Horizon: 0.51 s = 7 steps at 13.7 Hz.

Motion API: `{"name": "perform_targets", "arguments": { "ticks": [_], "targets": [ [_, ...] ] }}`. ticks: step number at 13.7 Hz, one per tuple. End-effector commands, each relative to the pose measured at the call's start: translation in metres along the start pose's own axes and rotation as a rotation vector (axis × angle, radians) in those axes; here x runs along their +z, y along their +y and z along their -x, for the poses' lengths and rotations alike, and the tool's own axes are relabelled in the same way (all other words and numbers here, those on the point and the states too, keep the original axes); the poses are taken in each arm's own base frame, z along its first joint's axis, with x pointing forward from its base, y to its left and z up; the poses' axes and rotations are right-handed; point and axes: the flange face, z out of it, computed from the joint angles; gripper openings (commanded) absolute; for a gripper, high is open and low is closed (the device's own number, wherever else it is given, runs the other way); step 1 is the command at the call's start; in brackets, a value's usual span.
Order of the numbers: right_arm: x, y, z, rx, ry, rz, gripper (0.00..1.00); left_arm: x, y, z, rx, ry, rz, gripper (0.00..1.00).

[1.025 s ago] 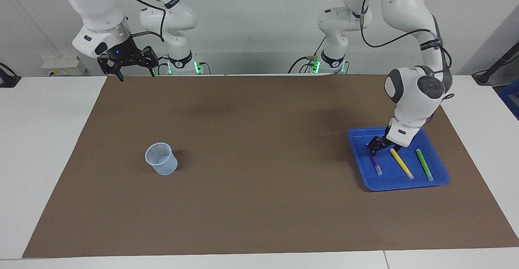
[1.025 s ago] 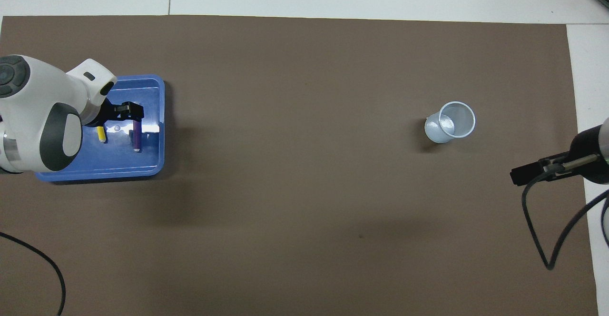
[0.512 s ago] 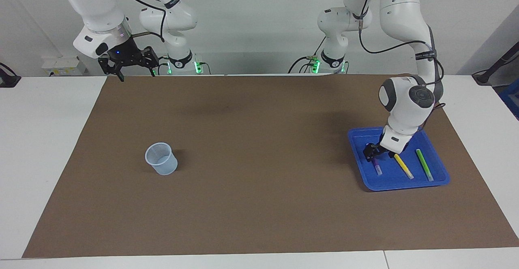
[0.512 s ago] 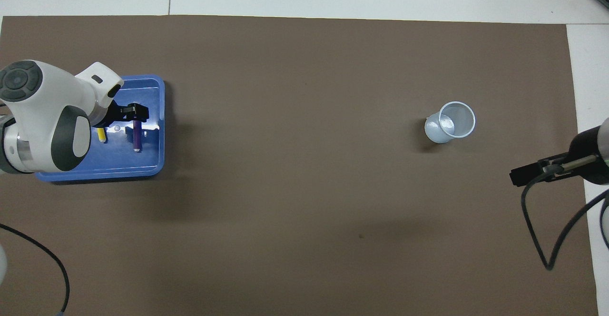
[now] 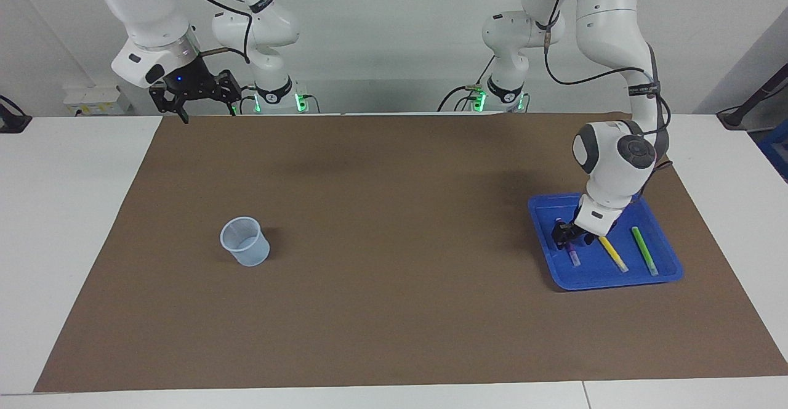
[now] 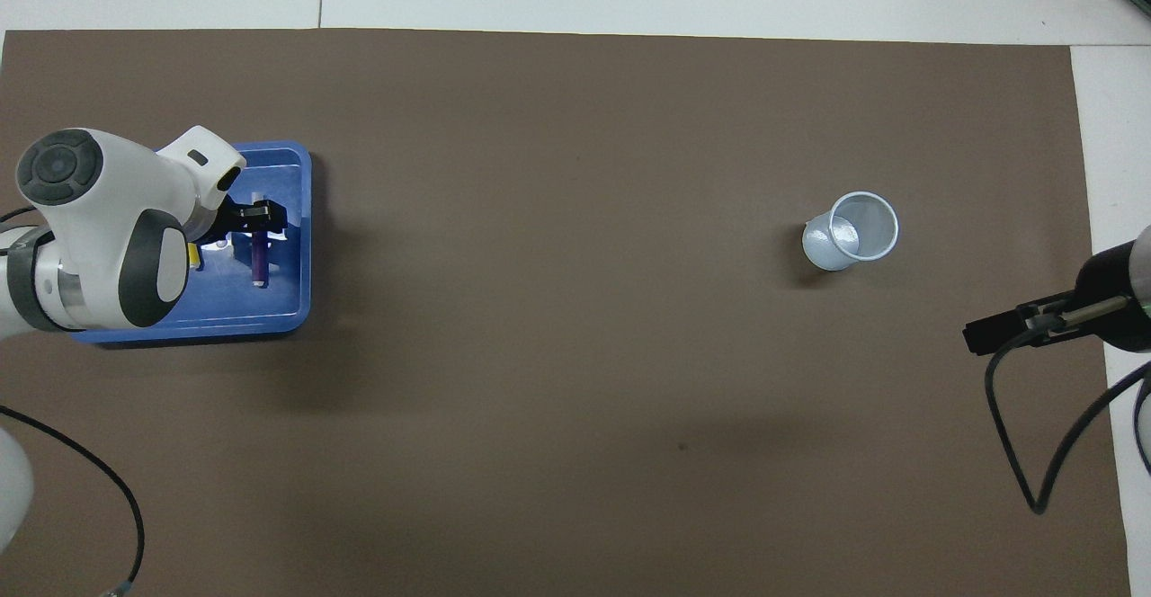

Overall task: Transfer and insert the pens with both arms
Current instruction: 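Lower the left gripper onto the purple pen in the tray and grasp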

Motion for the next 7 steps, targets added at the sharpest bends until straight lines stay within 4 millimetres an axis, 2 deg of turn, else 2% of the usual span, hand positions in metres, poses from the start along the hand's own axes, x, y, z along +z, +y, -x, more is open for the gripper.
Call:
{"name": "perform_targets", "arguments": {
  "ticks": [1, 5, 6, 7],
  "targets": [
    [0.0009, -0.0013, 0.0084, -0.018, -0.005, -0.007, 1.00, 0.0093, 0.0007, 0.0035, 0.015, 0.017, -0.012, 0.73],
    [0.0003, -0.0019, 0.0089, -0.023, -0.005, -0.005, 1.00, 0.0083, 0.0012, -0.0005, 0.012, 0.037, -0.009, 0.73],
    [0.0003, -0.0027, 0.0088, -0.029, -0.005, -0.005, 1.00, 0.0095, 0.0041, -0.0004, 0.017, 0.035, -0.009, 0.71],
    [0.0009, -0.0026, 0.0081, -0.032, -0.005, -0.005, 1.00, 0.0094, 0.0089, 0.0000, 0.020, 0.035, -0.006, 0.62]
  ]
}}
